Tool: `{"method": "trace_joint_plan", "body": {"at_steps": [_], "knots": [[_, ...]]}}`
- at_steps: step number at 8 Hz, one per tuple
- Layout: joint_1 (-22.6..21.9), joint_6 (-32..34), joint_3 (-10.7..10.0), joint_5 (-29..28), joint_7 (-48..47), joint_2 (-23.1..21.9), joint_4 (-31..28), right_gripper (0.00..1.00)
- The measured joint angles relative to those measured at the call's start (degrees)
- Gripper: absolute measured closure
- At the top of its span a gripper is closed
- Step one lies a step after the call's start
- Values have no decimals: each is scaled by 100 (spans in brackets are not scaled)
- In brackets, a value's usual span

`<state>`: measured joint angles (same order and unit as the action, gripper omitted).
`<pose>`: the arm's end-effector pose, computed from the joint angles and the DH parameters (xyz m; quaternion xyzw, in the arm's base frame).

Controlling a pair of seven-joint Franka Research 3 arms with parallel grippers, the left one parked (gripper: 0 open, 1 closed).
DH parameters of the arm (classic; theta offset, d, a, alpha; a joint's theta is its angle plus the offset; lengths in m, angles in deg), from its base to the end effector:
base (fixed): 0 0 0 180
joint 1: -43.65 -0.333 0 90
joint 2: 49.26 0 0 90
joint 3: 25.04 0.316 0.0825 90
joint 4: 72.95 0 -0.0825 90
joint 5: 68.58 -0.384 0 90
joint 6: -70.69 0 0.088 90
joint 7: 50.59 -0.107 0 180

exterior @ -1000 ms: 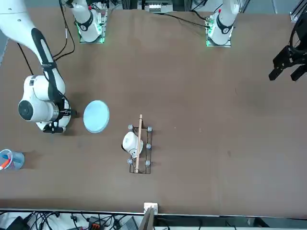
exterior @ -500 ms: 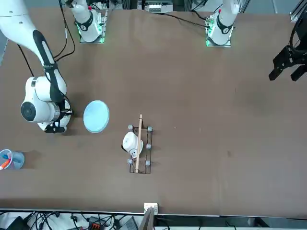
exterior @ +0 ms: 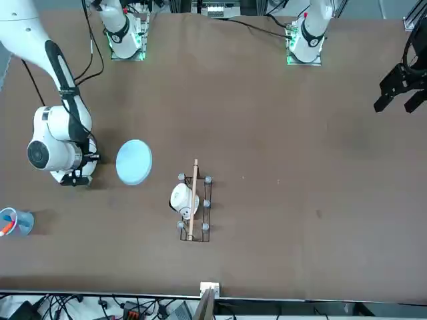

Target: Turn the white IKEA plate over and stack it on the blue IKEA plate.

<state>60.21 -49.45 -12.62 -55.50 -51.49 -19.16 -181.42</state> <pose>0.5949 -0.0577 0.2088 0.9878 0.0225 -0.1514 0.0289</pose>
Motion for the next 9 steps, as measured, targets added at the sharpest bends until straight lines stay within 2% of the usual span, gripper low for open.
{"method": "trace_joint_plan", "body": {"at_steps": [4, 6, 9], "knots": [[-349, 1453, 85, 47, 0, -201, 1100, 97], [-431, 1812, 160, -12, 0, -441, 1425, 97], [-522, 2545, 367, -1007, 5, -599, 2156, 97]]}}
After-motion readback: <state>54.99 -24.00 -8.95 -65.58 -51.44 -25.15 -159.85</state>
